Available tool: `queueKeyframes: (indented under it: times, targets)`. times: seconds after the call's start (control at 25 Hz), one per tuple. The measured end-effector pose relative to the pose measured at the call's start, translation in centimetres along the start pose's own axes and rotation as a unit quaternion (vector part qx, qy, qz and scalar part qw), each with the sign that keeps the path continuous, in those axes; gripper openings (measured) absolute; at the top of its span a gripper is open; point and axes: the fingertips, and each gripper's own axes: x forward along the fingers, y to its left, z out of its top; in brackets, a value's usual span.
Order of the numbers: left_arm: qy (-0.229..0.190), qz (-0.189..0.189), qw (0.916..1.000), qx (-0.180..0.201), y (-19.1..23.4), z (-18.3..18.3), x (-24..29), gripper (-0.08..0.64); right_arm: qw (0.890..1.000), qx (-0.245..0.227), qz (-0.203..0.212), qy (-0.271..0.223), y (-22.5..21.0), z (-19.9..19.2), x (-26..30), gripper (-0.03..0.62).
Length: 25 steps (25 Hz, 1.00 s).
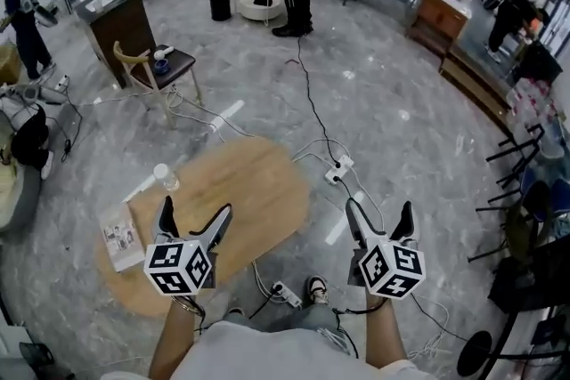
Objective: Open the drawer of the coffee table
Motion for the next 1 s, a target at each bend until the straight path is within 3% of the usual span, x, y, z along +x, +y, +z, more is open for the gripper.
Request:
queueKeyframes:
  times: [0.24, 0.48, 0.8, 1.0]
  targets:
    - [-0.028, 0.117, 0.9921, -0.036, -0.8, 0.3, -0.8, 0.575, 0.992, -0.032, 0.125, 0.014, 0.6, 3.0, 9.0, 0.588]
    - [-0.041, 0.227, 0.9711, -0.06, 0.6, -2.0, -5.6, 0.575, 0.965, -0.061, 0.25, 0.051, 7.3, 0.8, 12.2, 0.588]
    - [-0.034, 0.267, 0.9612, -0.06, 3.5, -4.0, -10.0, 0.575, 0.952, -0.059, 0.291, 0.072, 13.4, -2.3, 12.2, 0.588]
    - [-0.026, 0.274, 0.9592, -0.066, 4.6, -5.1, -10.7, 0.575, 0.952, -0.065, 0.286, 0.088, 13.4, -4.1, 11.3, 0.588]
